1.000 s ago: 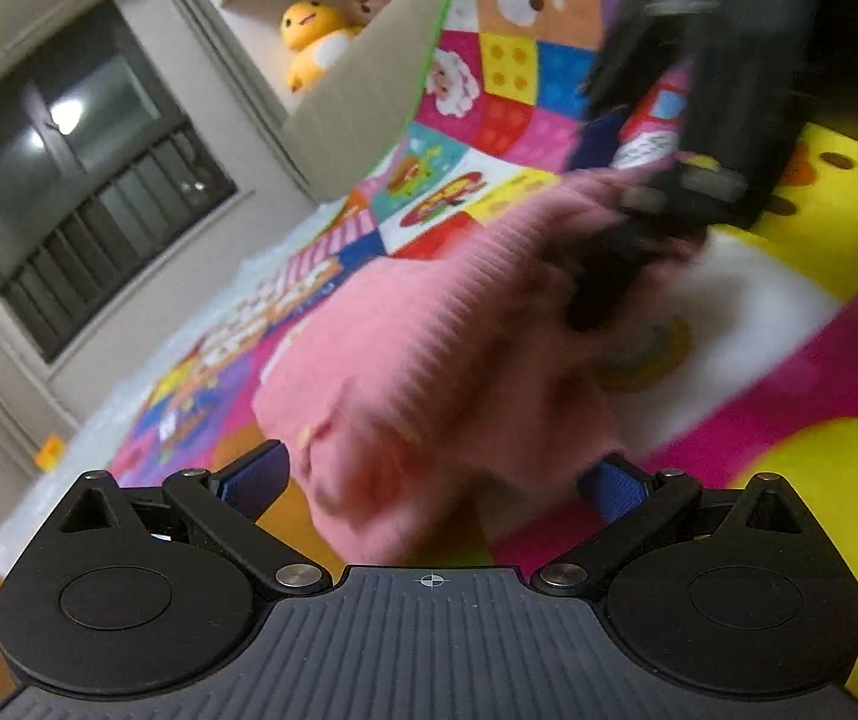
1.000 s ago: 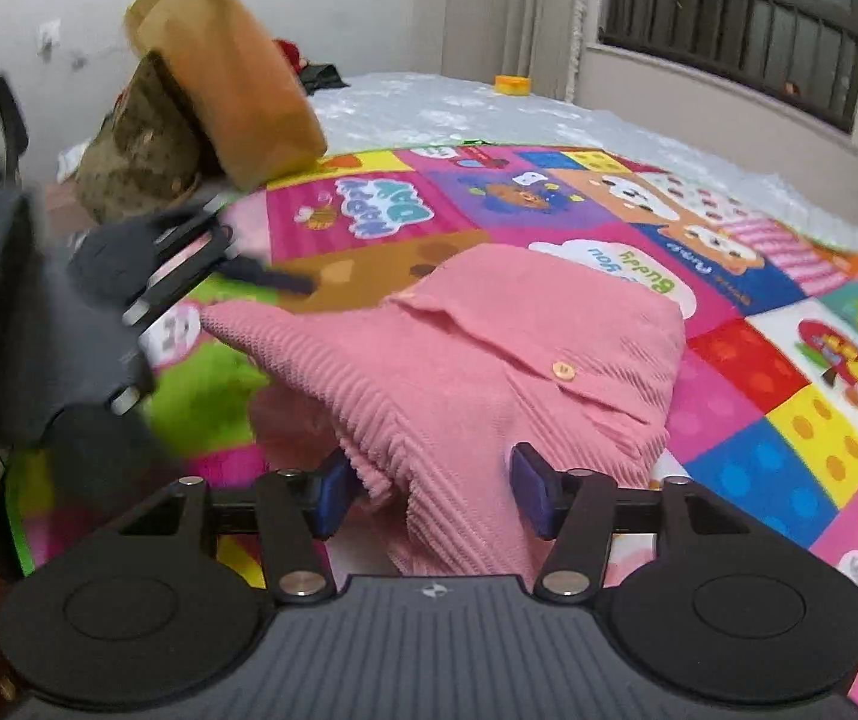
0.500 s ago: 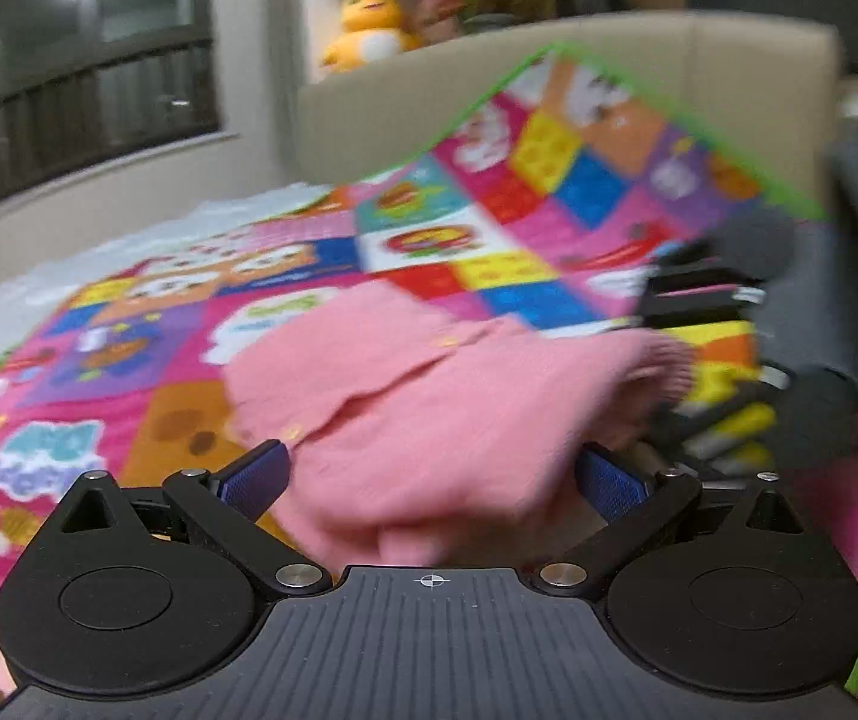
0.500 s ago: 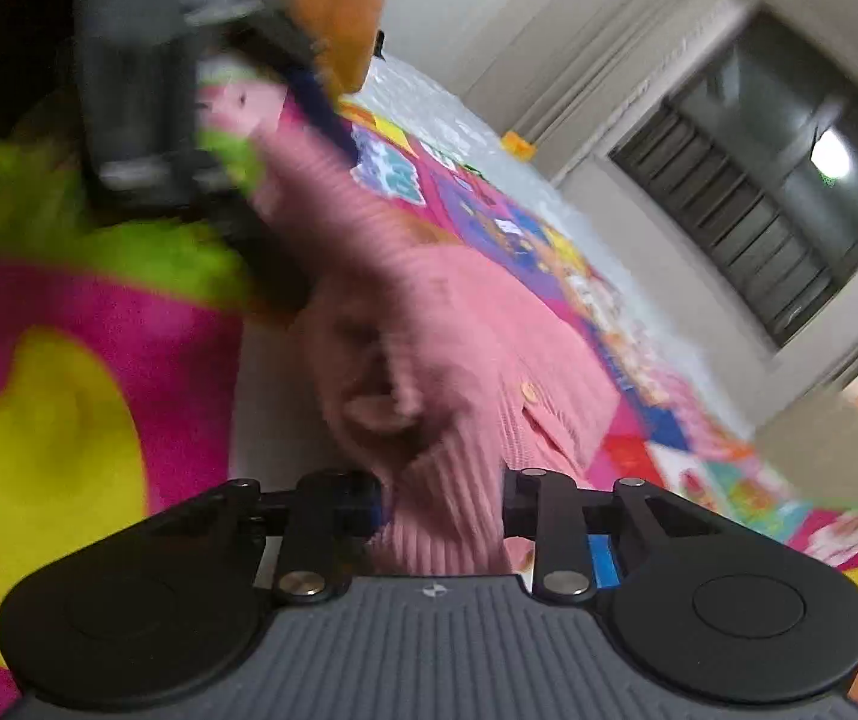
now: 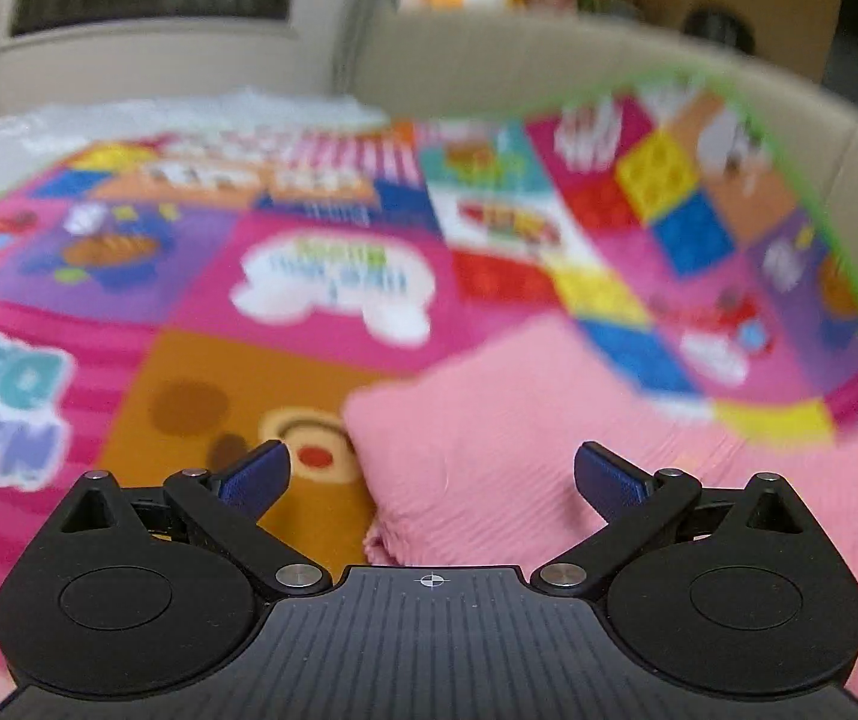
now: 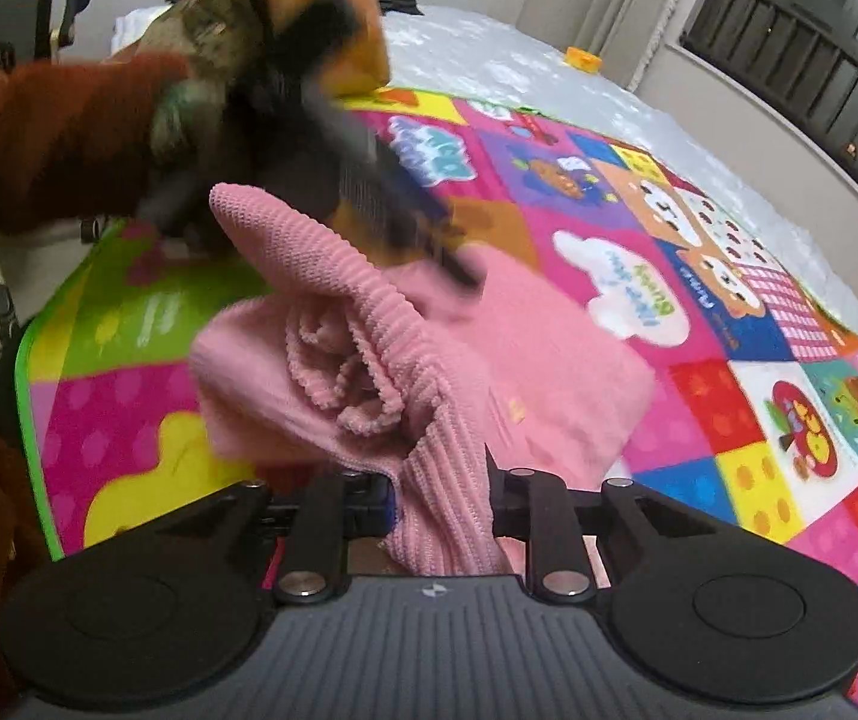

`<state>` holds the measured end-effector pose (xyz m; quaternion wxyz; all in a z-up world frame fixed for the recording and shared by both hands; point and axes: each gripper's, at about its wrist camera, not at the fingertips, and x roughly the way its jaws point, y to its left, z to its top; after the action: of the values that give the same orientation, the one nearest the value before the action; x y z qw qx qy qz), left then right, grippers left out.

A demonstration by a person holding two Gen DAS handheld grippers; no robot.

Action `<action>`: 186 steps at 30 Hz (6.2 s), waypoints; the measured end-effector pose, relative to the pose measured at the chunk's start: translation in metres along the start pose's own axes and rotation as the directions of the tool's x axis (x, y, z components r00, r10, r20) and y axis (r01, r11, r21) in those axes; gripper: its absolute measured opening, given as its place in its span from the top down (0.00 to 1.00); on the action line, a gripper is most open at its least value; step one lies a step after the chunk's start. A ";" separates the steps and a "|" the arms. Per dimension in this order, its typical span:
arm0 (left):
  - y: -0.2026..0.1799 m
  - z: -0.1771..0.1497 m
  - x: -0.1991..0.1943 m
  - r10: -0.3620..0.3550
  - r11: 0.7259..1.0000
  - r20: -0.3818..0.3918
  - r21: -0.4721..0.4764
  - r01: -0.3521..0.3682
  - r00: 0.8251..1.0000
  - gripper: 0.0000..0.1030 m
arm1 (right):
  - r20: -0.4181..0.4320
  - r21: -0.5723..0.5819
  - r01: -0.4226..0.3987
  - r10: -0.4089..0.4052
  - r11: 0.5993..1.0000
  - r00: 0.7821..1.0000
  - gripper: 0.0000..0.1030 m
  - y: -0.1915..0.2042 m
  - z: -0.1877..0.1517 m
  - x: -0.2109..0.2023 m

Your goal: Fold clothes

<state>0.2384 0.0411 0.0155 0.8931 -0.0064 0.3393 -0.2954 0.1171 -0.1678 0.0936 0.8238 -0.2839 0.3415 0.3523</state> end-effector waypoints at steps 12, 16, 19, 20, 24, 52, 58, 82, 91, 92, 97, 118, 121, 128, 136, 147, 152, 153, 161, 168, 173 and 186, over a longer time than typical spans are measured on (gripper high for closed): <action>0.057 0.002 -0.066 -0.074 0.983 0.200 -0.150 0.106 0.977 0.00 | 0.031 0.168 0.027 -0.033 0.985 0.999 0.12 -0.100 0.027 0.089; 0.021 0.014 -0.072 -0.166 0.984 0.206 -0.024 0.174 0.964 0.00 | 0.045 0.246 0.036 -0.049 0.969 0.998 0.07 -0.126 0.027 0.121; -0.008 0.016 -0.056 -0.225 0.974 0.169 0.056 0.218 0.960 0.00 | 0.083 0.311 0.077 -0.108 0.947 0.991 0.07 -0.132 0.021 0.110; -0.017 0.017 -0.050 -0.201 0.978 0.164 0.088 0.188 0.966 0.00 | 0.097 0.334 0.092 -0.131 0.938 0.987 0.07 -0.133 0.018 0.103; -0.027 0.026 -0.023 -0.028 0.986 0.154 0.164 0.003 0.988 0.00 | 0.161 0.413 0.147 -0.231 0.899 0.960 0.07 -0.141 0.013 0.084; 0.054 0.051 0.063 -0.274 0.958 -0.026 -0.093 0.271 0.961 0.00 | 0.187 0.771 -0.125 -0.034 0.624 0.982 0.38 -0.076 -0.076 0.074; 0.079 0.025 0.052 -0.377 0.898 0.039 -0.229 0.376 0.925 0.00 | 0.191 0.800 -0.133 -0.038 0.585 0.981 0.42 -0.111 -0.074 0.100; 0.024 -0.005 -0.019 -0.075 0.941 0.239 -0.303 0.148 0.968 0.00 | 0.306 0.437 0.193 -0.347 0.878 0.887 0.14 -0.065 -0.009 0.066; 0.013 -0.010 0.027 -0.082 0.953 0.106 -0.284 0.109 0.991 0.37 | 0.228 0.444 0.323 -0.454 0.836 0.861 0.55 -0.070 0.002 0.080; 0.011 -0.009 0.030 -0.108 0.947 0.109 -0.293 0.136 0.988 0.42 | 0.221 0.438 0.333 -0.460 0.835 0.860 0.55 -0.074 0.002 0.079; -0.020 -0.013 0.035 -0.213 0.940 0.113 -0.249 0.235 0.970 0.39 | 0.194 0.368 0.347 -0.436 0.863 0.879 0.54 -0.069 -0.004 0.097; 0.024 -0.023 0.016 -0.163 0.946 0.077 -0.271 0.178 0.984 0.48 | 0.254 0.361 0.080 -0.181 0.929 0.950 0.93 -0.046 0.037 0.121; 0.044 -0.021 -0.012 -0.124 0.940 0.138 -0.301 0.161 0.983 0.39 | 0.239 0.254 0.167 -0.229 0.953 0.944 0.89 -0.032 0.034 0.126; 0.054 0.019 -0.023 -0.080 0.931 0.249 -0.328 0.162 0.965 0.35 | 0.212 0.000 0.327 -0.320 0.945 0.923 0.85 0.023 0.025 0.155; 0.055 0.003 0.022 -0.005 0.953 0.169 -0.299 0.056 0.986 0.31 | 0.239 0.196 0.149 -0.194 0.969 0.951 0.18 -0.026 0.016 0.099; 0.046 -0.001 0.027 0.022 0.971 0.170 -0.237 0.019 0.985 0.18 | 0.059 0.382 0.318 -0.366 0.868 0.929 0.00 -0.085 -0.019 0.149; 0.052 -0.002 0.028 0.004 0.964 0.174 -0.263 0.043 0.985 0.18 | 0.139 0.391 0.276 -0.353 0.878 0.925 0.01 -0.079 -0.009 0.131; 0.052 -0.002 0.028 0.003 0.963 0.174 -0.265 0.044 0.985 0.18 | 0.156 0.390 0.268 -0.350 0.881 0.924 0.01 -0.078 -0.006 0.127; 0.051 0.001 0.018 0.029 0.960 0.181 -0.278 0.023 0.983 0.19 | 0.113 0.308 0.361 -0.410 0.881 0.905 0.00 -0.075 0.012 0.156; 0.029 0.021 -0.023 -0.145 0.939 0.333 -0.250 0.235 0.932 0.19 | 0.098 0.359 0.341 -0.398 0.869 0.912 0.00 -0.082 0.001 0.167; 0.035 0.016 0.026 -0.177 0.921 0.261 -0.295 0.253 0.949 0.27 | 0.152 0.457 0.190 -0.287 0.869 0.946 0.00 -0.095 -0.011 0.139; 0.047 0.013 0.044 -0.155 0.929 0.249 -0.294 0.227 0.956 0.28 | 0.425 0.830 -0.394 0.011 0.396 0.905 0.00 -0.226 -0.070 0.164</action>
<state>0.2973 0.0542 -0.0114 0.8792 -0.2167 0.2787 -0.3200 0.3512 -0.2873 -0.0222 0.8417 0.3149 0.3550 0.2576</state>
